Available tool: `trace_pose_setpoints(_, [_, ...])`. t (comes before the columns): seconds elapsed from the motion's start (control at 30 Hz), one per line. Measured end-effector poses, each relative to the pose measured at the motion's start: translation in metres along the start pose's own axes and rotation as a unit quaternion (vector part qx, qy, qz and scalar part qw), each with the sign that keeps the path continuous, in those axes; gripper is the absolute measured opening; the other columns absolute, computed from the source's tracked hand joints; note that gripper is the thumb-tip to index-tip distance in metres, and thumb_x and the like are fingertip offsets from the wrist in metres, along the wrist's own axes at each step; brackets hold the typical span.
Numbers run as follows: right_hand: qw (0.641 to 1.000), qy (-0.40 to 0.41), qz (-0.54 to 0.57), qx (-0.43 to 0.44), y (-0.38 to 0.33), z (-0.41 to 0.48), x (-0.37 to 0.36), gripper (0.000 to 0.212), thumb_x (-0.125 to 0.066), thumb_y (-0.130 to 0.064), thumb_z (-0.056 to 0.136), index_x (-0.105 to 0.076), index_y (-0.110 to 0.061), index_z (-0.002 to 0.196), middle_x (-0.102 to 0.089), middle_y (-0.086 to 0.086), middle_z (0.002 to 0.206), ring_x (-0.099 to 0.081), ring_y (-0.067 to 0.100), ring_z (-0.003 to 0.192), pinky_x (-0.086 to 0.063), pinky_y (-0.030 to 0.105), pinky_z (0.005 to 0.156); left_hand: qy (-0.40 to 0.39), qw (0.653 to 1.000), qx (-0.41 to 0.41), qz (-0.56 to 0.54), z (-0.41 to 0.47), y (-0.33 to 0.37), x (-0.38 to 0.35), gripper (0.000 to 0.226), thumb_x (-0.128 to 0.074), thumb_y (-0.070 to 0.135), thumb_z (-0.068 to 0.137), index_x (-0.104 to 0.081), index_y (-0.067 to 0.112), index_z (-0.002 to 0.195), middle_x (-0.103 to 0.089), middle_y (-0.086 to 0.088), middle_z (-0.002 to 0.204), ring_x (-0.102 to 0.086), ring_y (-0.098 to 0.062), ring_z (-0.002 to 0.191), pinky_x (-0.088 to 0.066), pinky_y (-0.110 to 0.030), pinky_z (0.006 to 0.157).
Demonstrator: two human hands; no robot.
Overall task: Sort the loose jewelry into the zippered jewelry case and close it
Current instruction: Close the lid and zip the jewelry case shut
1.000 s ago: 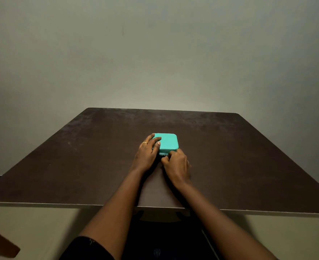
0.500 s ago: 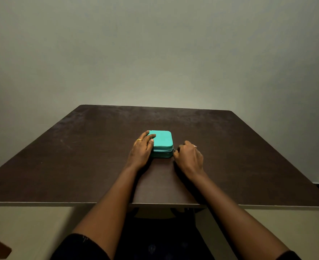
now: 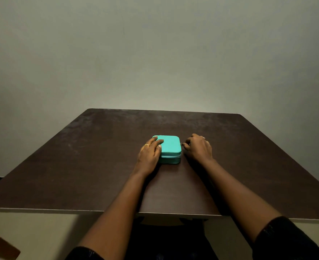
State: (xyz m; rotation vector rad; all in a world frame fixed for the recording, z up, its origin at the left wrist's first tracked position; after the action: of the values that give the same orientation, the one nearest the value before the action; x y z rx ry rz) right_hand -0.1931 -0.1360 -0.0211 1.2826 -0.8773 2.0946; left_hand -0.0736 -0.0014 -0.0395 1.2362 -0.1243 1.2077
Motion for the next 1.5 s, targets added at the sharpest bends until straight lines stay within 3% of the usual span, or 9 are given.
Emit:
trace_pose_setpoints(0.23, [1.0,-0.017,0.009,0.024,-0.002,0.02,-0.01,0.029,-0.052,-0.034,0.093,-0.068,-0.015,0.106,-0.058,0.006,0.109,-0.053,0.03,0.106,-0.044,0.038,0.086,0.01,1.0,-0.001,0.009,0.003,-0.003,-0.001,0.035,-0.038,0.016,0.099,-0.053,0.018,0.13,-0.04,-0.002,0.146,-0.037,-0.014,0.134,-0.024,-0.024,0.108])
trace_pose_setpoints(0.53, [0.99,-0.104,0.044,0.085,-0.011,0.044,-0.028,0.029,-0.052,-0.023,0.094,-0.067,-0.007,0.113,-0.058,0.013,0.108,-0.052,0.03,0.102,-0.042,0.037,0.084,0.01,1.0,-0.007,0.022,0.004,-0.004,-0.002,0.035,-0.038,0.017,0.099,-0.053,0.019,0.131,-0.041,0.0,0.146,-0.036,-0.012,0.134,-0.024,-0.024,0.107])
trace_pose_setpoints(0.73, [0.984,-0.12,0.088,0.095,-0.014,0.046,-0.027,0.028,-0.054,-0.02,0.093,-0.067,-0.005,0.112,-0.061,0.016,0.104,-0.058,0.029,0.095,-0.039,0.03,0.073,0.004,1.0,-0.012,0.028,0.005,-0.005,-0.002,0.036,-0.037,0.018,0.099,-0.052,0.02,0.131,-0.042,0.002,0.145,-0.037,-0.011,0.134,-0.024,-0.023,0.106])
trace_pose_setpoints(0.87, [0.983,-0.123,0.108,0.085,-0.013,0.044,-0.028,0.027,-0.054,-0.019,0.093,-0.068,-0.006,0.112,-0.062,0.016,0.103,-0.058,0.03,0.095,-0.043,0.036,0.078,0.003,1.0,-0.009,0.027,0.005,-0.006,-0.002,0.035,-0.038,0.018,0.099,-0.052,0.02,0.131,-0.042,0.002,0.145,-0.037,-0.011,0.134,-0.025,-0.024,0.107])
trace_pose_setpoints(0.97, [0.983,-0.111,0.135,0.05,-0.012,0.041,-0.028,0.025,-0.055,-0.015,0.092,-0.069,-0.004,0.109,-0.065,0.016,0.103,-0.059,0.028,0.097,-0.043,0.032,0.079,0.003,1.0,-0.001,0.014,0.005,-0.007,-0.003,0.034,-0.039,0.019,0.099,-0.053,0.021,0.13,-0.042,0.003,0.145,-0.037,-0.011,0.133,-0.025,-0.022,0.105])
trace_pose_setpoints(1.1, [0.956,-0.084,0.272,-0.063,-0.003,0.032,-0.035,0.023,-0.057,-0.006,0.087,-0.07,-0.004,0.106,-0.07,0.012,0.107,-0.064,0.023,0.099,-0.051,0.036,0.088,0.0,0.999,0.024,-0.038,0.005,-0.01,-0.003,0.032,-0.044,0.022,0.097,-0.055,0.022,0.128,-0.04,0.005,0.145,-0.038,-0.014,0.132,-0.027,-0.024,0.104])
trace_pose_setpoints(1.3, [0.843,-0.011,0.478,-0.246,0.014,-0.003,-0.05,0.033,-0.046,0.002,0.077,-0.07,-0.01,0.096,-0.071,0.003,0.086,-0.066,0.023,0.087,-0.051,0.043,0.088,0.003,0.991,0.105,-0.082,-0.002,-0.018,-0.001,0.06,-0.058,0.042,0.088,-0.038,0.02,0.14,-0.021,-0.003,0.153,-0.027,-0.02,0.139,-0.027,-0.032,0.11])
trace_pose_setpoints(1.4, [0.809,-0.017,0.521,-0.271,0.013,-0.02,-0.064,0.033,-0.045,-0.019,0.064,-0.07,-0.018,0.087,-0.071,0.0,0.078,-0.065,0.022,0.078,-0.051,0.046,0.085,0.002,0.98,0.132,-0.152,-0.003,-0.023,-0.002,0.077,-0.071,0.044,0.077,-0.036,0.019,0.141,-0.036,-0.002,0.146,-0.038,-0.02,0.132,-0.037,-0.041,0.109])
trace_pose_setpoints(1.5, [0.835,-0.02,0.493,-0.245,-0.006,-0.039,-0.055,0.043,-0.043,-0.032,0.069,-0.069,-0.022,0.102,-0.071,0.002,0.101,-0.065,0.026,0.095,-0.052,0.045,0.087,-0.005,0.957,0.145,-0.251,-0.005,-0.026,-0.006,0.059,-0.081,0.038,0.067,-0.055,0.037,0.12,-0.064,0.011,0.113,-0.061,-0.011,0.104,-0.053,-0.042,0.09])
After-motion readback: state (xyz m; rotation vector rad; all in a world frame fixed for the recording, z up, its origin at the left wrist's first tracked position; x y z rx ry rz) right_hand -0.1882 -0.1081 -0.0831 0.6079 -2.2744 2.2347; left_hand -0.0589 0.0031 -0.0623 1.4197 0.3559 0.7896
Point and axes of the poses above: each hand's wrist, its own z-axis towards the middle knuckle, its own x-axis out of the back of the hand, y = z × x, the point moved 7 cm from there along z, towards the middle knuckle
